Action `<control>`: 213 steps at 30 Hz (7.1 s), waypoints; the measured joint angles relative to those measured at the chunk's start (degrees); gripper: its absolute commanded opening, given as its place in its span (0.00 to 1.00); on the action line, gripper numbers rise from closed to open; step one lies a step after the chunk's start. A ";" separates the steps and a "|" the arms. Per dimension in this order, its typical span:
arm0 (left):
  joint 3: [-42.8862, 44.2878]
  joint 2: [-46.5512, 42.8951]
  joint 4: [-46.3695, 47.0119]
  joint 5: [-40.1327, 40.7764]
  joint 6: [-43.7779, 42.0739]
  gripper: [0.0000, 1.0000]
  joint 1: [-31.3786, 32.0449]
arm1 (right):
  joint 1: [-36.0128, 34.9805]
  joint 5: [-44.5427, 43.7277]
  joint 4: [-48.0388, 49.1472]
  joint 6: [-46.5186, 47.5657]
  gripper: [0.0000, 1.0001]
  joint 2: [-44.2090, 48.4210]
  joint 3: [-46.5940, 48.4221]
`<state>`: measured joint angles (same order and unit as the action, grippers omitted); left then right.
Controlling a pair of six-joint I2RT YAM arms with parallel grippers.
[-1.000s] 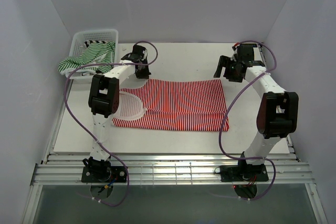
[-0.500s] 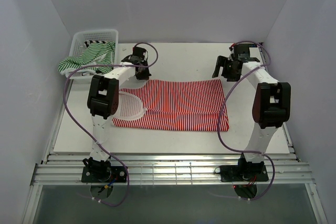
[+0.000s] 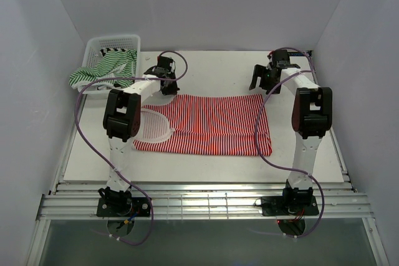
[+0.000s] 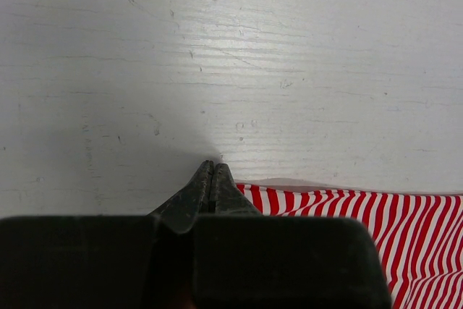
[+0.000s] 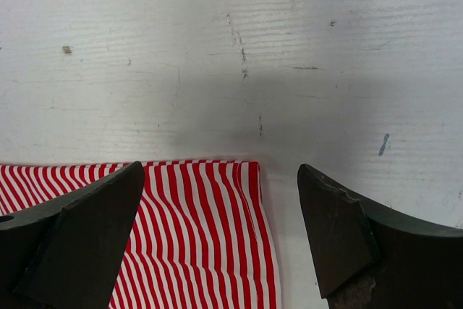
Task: Fold and stack the tank tops
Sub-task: Fold the tank top
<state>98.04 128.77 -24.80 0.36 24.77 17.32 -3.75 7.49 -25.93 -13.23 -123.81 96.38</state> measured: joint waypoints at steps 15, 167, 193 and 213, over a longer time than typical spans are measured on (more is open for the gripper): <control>-0.83 -0.24 1.40 -1.01 0.11 0.00 -0.02 | 0.00 -2.08 -0.98 -1.68 0.60 -2.27 1.09; 2.27 3.17 11.28 -11.82 14.25 0.98 10.03 | -21.29 13.33 16.81 -16.52 0.90 62.62 -73.66; 14.84 13.22 18.36 -16.94 6.27 0.98 15.34 | -39.78 4.50 19.45 -29.40 0.90 55.39 -65.90; -34.84 -44.98 13.64 -15.17 13.33 0.98 19.02 | -19.87 4.76 1.68 -17.22 0.90 67.56 -64.43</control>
<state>63.20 83.79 -11.16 -14.81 38.11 36.34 -23.62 12.25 -24.25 -30.46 -56.25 31.94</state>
